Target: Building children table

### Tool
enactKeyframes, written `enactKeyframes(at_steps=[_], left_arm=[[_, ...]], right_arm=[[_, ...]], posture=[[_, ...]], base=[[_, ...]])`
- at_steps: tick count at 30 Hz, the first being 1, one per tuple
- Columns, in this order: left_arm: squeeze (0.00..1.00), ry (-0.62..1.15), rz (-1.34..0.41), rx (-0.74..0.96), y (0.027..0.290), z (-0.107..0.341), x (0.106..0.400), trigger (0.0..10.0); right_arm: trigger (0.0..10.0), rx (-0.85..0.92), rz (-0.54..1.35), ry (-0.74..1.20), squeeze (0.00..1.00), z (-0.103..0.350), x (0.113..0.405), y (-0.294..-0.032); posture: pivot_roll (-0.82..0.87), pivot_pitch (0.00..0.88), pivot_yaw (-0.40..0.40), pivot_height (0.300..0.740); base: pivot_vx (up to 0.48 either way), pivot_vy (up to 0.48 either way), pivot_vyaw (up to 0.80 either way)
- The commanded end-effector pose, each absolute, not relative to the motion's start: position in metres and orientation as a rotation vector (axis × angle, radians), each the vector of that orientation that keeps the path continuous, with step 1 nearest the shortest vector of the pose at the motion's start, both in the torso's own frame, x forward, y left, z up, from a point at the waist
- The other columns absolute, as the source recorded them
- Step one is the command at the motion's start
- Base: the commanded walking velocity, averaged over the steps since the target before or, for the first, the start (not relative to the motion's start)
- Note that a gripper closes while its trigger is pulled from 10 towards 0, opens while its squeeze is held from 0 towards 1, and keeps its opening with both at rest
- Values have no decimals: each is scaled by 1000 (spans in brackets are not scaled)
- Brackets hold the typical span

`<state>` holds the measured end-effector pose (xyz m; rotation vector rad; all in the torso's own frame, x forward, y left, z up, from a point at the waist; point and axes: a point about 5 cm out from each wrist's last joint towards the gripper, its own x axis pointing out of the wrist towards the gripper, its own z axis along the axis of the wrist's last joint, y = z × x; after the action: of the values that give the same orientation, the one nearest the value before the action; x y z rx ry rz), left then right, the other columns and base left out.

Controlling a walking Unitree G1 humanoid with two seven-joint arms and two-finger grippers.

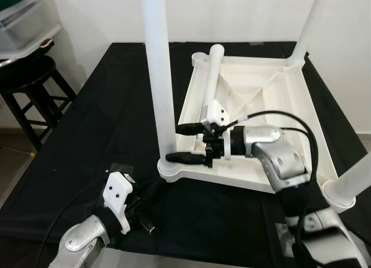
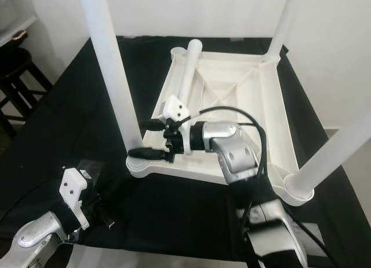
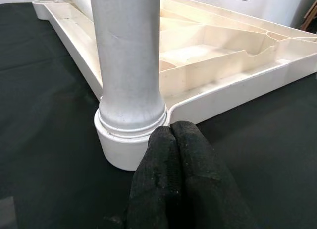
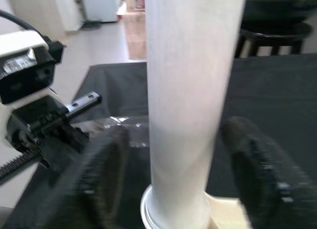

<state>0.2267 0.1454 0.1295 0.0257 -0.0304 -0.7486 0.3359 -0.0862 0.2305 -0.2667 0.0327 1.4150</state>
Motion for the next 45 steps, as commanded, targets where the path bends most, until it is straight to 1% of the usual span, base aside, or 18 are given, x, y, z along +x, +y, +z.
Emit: enactKeyframes(at_steps=[1,6,12,18,20,21,22,23,24,25,26,29,36,37,39,40,42,45], left_arm=[[0,-18,-750,32,145,126,225,10000],[0,-15,-752,35,145,125,224,10000],[0,-15,-752,34,144,125,223,10000],[0,-15,-751,26,144,125,222,10000],[0,-15,-751,26,144,125,222,10000],[0,-15,-750,24,146,126,221,10000],[0,-14,-749,19,147,126,221,10000],[0,-13,-749,20,149,126,222,10000],[0,-13,-749,20,149,126,222,10000],[0,-12,-748,20,150,125,223,10000],[0,-12,-747,21,150,125,224,10000],[0,-12,-747,22,149,125,228,10000],[0,-18,-731,25,150,124,228,10000],[0,-18,-733,26,150,124,229,10000],[0,-17,-736,26,150,124,229,10000],[0,-17,-738,27,149,124,229,10000],[0,-17,-739,27,148,124,229,10000],[0,-20,-742,27,146,124,230,10000]], right_arm=[[0,-244,1470,33,0,229,337,-81],[0,-220,1522,57,0,226,344,-82],[0,-214,1515,74,0,220,345,-85],[0,-211,1371,91,0,201,344,-97],[0,-211,1371,91,0,201,344,-97],[0,-170,966,140,0,172,339,-87],[0,-208,764,205,0,142,315,-77],[0,-268,606,174,0,140,303,-75],[0,-268,606,174,0,140,303,-75],[0,-227,526,183,0,139,298,-73],[0,-193,542,184,0,141,299,-71],[0,-249,607,173,0,140,302,-65],[0,-253,657,167,0,145,300,-62],[10000,-223,645,135,0,157,303,-62],[10000,-200,635,112,0,165,305,-62],[10000,-155,694,80,1000,176,308,-61],[10000,-127,738,58,1000,183,310,-60],[10000,-99,918,-76,1000,214,321,-64]], posture=[[19,156,15,740],[21,156,16,740],[14,157,20,740],[6,164,19,740],[6,164,19,740],[-6,177,14,740],[-2,188,29,740],[-9,176,30,740],[-9,176,30,740],[-24,164,36,740],[-22,163,35,740],[-8,157,20,740],[1,154,13,740],[-6,152,21,740],[-6,152,21,740],[-15,153,19,740],[-16,154,19,740],[-20,151,10,740]], base=[[0,0,0],[0,0,0],[0,0,0],[0,0,0],[0,0,0],[0,0,0],[0,0,0],[0,0,0],[0,0,0],[0,0,0],[0,0,0],[0,0,0],[0,0,0],[0,0,0],[0,0,0],[0,0,0],[0,0,0],[0,0,0]])
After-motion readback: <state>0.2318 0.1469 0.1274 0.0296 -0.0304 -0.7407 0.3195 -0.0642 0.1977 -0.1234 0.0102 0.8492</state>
